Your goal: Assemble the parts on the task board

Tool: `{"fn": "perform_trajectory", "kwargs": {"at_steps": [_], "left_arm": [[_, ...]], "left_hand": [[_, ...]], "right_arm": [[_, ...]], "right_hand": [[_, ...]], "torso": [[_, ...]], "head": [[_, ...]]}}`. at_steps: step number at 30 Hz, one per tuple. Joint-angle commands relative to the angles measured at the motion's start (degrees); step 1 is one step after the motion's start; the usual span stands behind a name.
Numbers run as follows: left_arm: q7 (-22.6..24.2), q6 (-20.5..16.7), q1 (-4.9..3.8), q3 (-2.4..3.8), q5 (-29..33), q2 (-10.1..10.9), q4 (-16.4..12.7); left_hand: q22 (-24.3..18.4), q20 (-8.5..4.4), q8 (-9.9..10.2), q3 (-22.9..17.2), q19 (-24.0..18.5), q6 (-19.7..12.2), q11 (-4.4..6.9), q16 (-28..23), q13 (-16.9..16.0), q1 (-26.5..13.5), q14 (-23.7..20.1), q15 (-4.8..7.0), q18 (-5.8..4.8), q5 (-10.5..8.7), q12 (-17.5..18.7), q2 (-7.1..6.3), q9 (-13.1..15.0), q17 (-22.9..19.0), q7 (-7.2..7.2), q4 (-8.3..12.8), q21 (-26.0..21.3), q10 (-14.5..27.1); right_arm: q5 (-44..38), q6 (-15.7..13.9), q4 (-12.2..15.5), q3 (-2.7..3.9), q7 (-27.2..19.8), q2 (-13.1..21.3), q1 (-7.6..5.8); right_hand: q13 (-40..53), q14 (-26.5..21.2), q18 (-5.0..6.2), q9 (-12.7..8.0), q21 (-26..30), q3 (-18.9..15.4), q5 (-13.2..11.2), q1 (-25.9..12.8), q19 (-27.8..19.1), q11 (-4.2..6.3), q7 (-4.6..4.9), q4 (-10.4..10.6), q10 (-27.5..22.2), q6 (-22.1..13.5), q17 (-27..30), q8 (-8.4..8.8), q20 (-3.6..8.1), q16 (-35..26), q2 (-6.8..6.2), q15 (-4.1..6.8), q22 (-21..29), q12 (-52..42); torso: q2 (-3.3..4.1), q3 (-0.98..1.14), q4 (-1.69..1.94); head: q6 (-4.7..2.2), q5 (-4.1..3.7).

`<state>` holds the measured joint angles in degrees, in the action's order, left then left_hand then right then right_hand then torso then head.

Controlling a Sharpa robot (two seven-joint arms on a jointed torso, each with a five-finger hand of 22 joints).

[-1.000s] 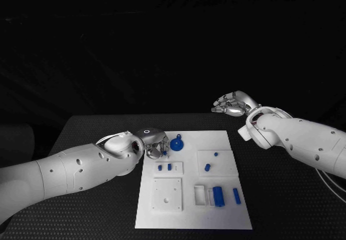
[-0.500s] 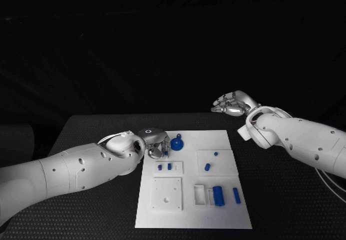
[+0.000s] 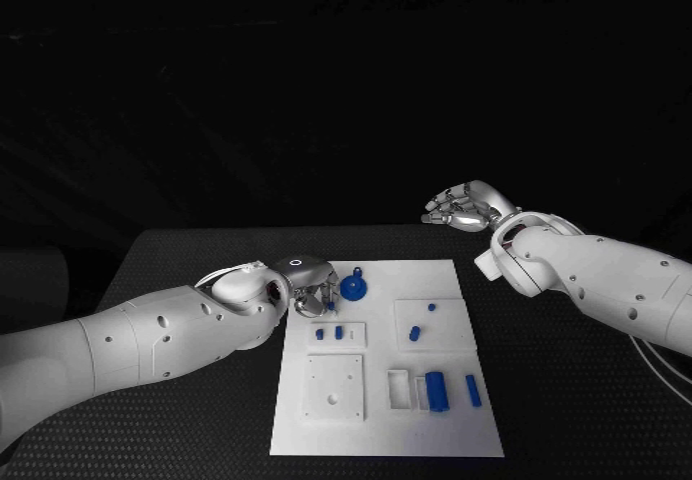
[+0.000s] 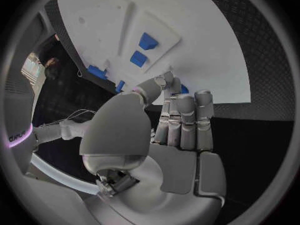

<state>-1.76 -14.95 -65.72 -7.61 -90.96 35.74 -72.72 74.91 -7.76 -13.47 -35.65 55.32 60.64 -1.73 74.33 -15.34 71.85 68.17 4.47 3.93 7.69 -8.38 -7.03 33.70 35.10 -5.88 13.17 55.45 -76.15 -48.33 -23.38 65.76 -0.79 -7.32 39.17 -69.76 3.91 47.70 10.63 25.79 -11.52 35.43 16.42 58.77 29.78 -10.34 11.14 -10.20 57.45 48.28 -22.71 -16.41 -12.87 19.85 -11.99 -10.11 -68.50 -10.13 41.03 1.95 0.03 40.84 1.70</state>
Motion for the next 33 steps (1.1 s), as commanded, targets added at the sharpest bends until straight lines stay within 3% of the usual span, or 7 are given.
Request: {"fn": "perform_trajectory", "kwargs": {"at_steps": [1, 26, 33], "left_arm": [[0.1, 0.7, 0.11, -0.01, 0.2, -0.2, 0.0], [0.1, 1.4, 0.27, -0.36, 1.0, -0.5, 0.6], [0.2, 1.8, 0.27, -1.12, 1.2, -0.7, 0.6]], "left_hand": [[0.4, -2.16, -0.2, -0.2, -0.1, 0.4, -0.06, -0.3, 0.0, -0.7, 0.4, 0.13, 1.41, -0.22, 0.4, -0.03, 0.1, -0.1, 0.00, -0.2, -0.3, 0.0], [0.5, -2.18, -0.2, -0.2, -0.2, 0.4, -0.08, -0.4, 0.1, -0.6, 0.4, 0.11, 1.37, -0.24, 0.5, -0.01, 0.0, -0.1, -0.03, -0.2, -0.3, 0.0], [0.5, -2.18, -0.2, -0.2, -0.2, 0.3, -0.10, -0.4, 0.1, -0.7, 0.4, 0.10, 1.36, -0.26, 0.5, -0.02, 0.0, -0.1, -0.04, -0.2, -0.3, 0.1]], "right_arm": [[-0.3, 0.7, 0.0, 0.02, -0.7, -0.1, 0.03], [-0.3, 0.6, 0.0, 0.02, -0.7, -0.1, 0.04], [-0.3, 0.6, 0.0, 0.02, -0.7, 0.0, 0.04]], "right_hand": [[0.0, 0.4, -0.74, -0.1, 0.3, -0.4, 0.2, -0.2, 0.4, 0.14, -0.13, 0.0, 0.4, 0.1, 0.1, -0.38, 0.05, 0.2, 0.37, -0.02, -0.1, 0.2], [0.0, 0.4, -0.74, -0.1, 0.4, -0.4, 0.2, -0.2, 0.4, 0.14, -0.13, -0.1, 0.5, 0.1, 0.2, -0.41, 0.05, 0.2, 0.40, -0.02, -0.2, 0.3], [0.0, 0.4, -0.73, -0.2, 0.5, -0.5, 0.2, -0.2, 0.5, 0.14, -0.13, -0.1, 0.5, 0.1, 0.2, -0.42, 0.05, 0.3, 0.39, -0.02, -0.2, 0.4]], "torso": [[0.01, -0.02, -0.01], [0.01, 0.01, -0.01], [-0.01, 0.00, -0.03]], "head": [[0.03, 0.02], [0.20, -0.02], [0.15, -0.09]]}}
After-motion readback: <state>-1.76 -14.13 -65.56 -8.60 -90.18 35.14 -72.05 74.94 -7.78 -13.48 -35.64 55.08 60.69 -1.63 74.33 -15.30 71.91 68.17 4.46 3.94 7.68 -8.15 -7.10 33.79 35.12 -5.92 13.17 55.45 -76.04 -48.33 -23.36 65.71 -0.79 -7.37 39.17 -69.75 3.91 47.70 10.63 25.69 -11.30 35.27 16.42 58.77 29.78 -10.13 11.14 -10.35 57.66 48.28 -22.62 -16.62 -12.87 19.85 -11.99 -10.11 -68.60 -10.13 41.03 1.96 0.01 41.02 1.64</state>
